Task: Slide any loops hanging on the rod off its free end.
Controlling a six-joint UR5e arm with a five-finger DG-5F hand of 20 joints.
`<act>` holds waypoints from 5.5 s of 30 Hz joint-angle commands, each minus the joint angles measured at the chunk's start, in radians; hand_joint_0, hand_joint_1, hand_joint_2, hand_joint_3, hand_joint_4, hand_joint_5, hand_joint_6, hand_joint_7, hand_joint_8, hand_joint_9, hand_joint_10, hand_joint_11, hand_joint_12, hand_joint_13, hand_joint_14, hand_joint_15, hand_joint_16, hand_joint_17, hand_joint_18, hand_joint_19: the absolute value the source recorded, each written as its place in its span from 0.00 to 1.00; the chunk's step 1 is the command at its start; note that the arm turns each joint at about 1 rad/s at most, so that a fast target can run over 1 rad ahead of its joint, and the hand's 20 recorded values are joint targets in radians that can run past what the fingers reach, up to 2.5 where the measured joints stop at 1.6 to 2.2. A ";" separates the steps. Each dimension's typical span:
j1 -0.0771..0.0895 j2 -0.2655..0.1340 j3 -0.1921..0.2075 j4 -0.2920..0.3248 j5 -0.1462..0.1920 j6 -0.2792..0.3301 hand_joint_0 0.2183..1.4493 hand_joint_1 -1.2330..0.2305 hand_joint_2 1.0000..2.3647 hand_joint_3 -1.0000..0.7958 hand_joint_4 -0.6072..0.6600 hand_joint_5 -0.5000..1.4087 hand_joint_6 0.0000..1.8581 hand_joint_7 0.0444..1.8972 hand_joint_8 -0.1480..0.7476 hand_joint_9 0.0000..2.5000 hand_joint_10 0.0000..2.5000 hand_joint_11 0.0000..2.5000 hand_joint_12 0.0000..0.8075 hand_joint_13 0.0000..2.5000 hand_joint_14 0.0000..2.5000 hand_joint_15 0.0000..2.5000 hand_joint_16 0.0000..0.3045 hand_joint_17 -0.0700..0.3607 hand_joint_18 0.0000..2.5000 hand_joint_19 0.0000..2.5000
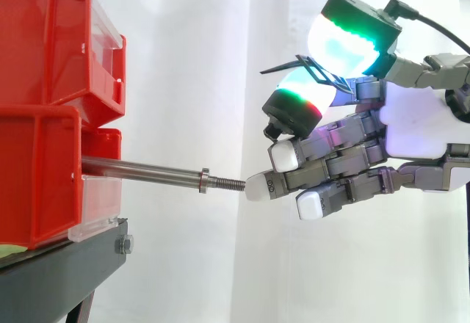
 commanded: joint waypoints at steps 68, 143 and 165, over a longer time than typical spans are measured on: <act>0.024 0.000 0.000 -0.166 0.075 0.247 0.33 0.30 0.01 0.40 0.58 0.17 0.43 0.64 0.48 0.33 0.01 0.19 0.41 0.21 0.00 0.02 0.15 0.41 0.26 0.18; 0.023 0.002 0.083 -0.343 0.075 0.278 0.31 0.38 0.00 0.28 0.60 0.18 0.42 0.63 0.48 0.33 0.01 0.17 0.39 0.21 0.00 0.02 0.15 0.40 0.26 0.17; 0.023 0.002 0.083 -0.338 0.074 0.276 0.41 0.30 0.00 0.29 0.59 0.15 0.44 0.58 0.45 0.25 0.01 0.16 0.40 0.18 0.00 0.00 0.15 0.41 0.23 0.15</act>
